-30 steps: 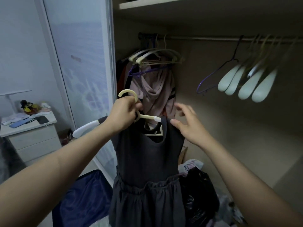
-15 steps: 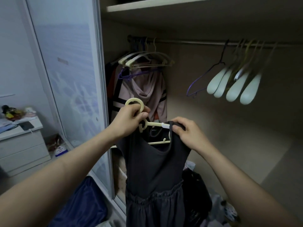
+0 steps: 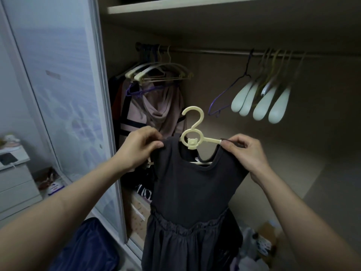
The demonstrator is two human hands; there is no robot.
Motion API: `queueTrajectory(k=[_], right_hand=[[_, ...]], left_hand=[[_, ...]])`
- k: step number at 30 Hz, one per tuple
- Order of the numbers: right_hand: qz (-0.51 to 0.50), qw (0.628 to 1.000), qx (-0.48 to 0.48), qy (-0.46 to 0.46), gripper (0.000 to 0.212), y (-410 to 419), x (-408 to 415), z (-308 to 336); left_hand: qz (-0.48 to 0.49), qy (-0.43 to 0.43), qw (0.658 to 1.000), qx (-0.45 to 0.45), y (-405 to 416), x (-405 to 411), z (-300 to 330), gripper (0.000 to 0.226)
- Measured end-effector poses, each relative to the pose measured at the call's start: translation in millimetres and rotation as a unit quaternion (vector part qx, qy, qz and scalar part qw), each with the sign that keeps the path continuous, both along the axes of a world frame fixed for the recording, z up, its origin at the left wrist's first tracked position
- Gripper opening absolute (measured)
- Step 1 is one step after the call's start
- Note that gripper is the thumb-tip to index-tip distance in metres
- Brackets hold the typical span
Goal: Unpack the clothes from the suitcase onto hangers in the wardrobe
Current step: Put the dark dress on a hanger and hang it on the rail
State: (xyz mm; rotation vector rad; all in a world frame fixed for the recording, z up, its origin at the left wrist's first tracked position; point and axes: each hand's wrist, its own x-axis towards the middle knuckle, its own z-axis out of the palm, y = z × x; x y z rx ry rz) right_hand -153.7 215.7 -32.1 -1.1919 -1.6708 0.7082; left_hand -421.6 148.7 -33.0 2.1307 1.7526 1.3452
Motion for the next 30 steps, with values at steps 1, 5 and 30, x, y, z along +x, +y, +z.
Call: queueTrajectory(k=[1,5,30], right_hand=[[-0.013,1.0,-0.005,0.007,0.031,-0.5,3.6,0.2],[-0.042,0.999,0.001,0.032,0.025,-5.6,22.8,5.7],[-0.14,0.954,0.005,-0.267,0.01,-128.6,165.4,93.7]], left_hand=[[0.011,0.022,1.0,0.019,0.7,1.0,0.2,0.004],[0.083,0.066,0.991,0.076,7.6,1.5,5.4,0.004],[-0.137,0.042,0.989,0.033,76.9,184.4,41.8,0.016]])
